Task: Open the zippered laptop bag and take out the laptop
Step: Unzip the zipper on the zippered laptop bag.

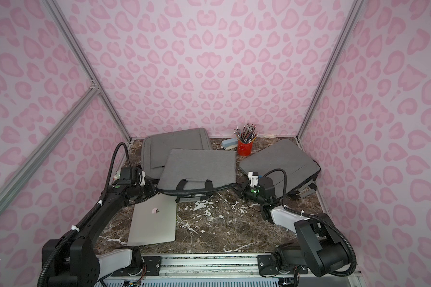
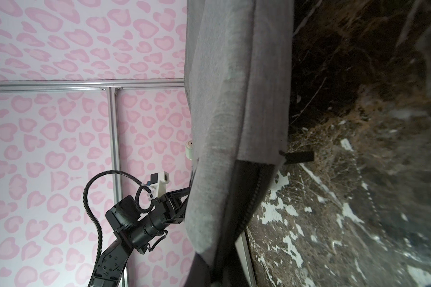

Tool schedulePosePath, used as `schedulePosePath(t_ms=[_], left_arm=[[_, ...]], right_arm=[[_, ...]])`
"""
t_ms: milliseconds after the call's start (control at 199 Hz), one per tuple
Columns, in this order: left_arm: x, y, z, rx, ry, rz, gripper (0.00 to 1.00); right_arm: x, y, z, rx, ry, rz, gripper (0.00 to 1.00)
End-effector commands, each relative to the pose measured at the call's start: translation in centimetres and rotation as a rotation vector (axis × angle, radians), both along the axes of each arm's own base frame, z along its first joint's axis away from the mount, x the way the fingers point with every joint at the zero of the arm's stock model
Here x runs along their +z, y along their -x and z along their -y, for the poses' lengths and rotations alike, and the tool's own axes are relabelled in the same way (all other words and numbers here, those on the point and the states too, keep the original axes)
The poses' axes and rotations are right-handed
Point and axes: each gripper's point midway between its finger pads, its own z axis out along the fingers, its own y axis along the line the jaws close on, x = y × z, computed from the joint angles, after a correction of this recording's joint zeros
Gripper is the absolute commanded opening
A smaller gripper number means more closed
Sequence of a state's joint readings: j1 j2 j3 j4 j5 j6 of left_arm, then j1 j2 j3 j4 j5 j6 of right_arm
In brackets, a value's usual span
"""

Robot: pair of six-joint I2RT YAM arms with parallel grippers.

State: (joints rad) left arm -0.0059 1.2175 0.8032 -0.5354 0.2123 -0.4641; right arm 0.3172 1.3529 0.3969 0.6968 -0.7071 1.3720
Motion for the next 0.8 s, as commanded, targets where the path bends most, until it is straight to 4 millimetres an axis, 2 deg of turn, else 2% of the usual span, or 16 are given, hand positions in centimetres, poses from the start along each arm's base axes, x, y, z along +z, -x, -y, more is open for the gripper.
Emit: schedulePosePath(t_ms=[0,65,181,311,422,522,799], left_arm=[[1.1,0.0,-0.1,-0.052,-0.039,0.019,0.34],[2.2,-0.1,0.1,-0.088,-0.054,0.043,0.43],[4.3,-0.7,1.6,-0.225,-0.077,0.134,0.47],[6.3,-0.7,5.3,-0.491,-0.218,0.257,0.51],[7.1,-0.4,8.8,-0.702,-0.295,0.339,0.53],[6.9,-0.4,11.4,-0.858,-0.341,0.374,0.54],[4.0,0.2,18.1,-1.241,-0.488,0.421,0.55]], right_arm=[[2.1,-1.0,-0.3,-0.014,-0.026,0.091,0.00],[2.1,-1.0,-0.4,-0.010,-0.026,0.093,0.00],[2.2,-1.1,-0.7,-0.005,-0.025,0.095,0.00],[2.3,-1.2,-0.9,0.001,-0.017,0.097,0.00],[2.2,-1.3,-1.0,0.007,-0.002,0.102,0.00],[2.2,-1.5,-1.0,0.010,0.015,0.104,0.00],[2.2,-1.9,-1.0,0.017,0.050,0.110,0.00]])
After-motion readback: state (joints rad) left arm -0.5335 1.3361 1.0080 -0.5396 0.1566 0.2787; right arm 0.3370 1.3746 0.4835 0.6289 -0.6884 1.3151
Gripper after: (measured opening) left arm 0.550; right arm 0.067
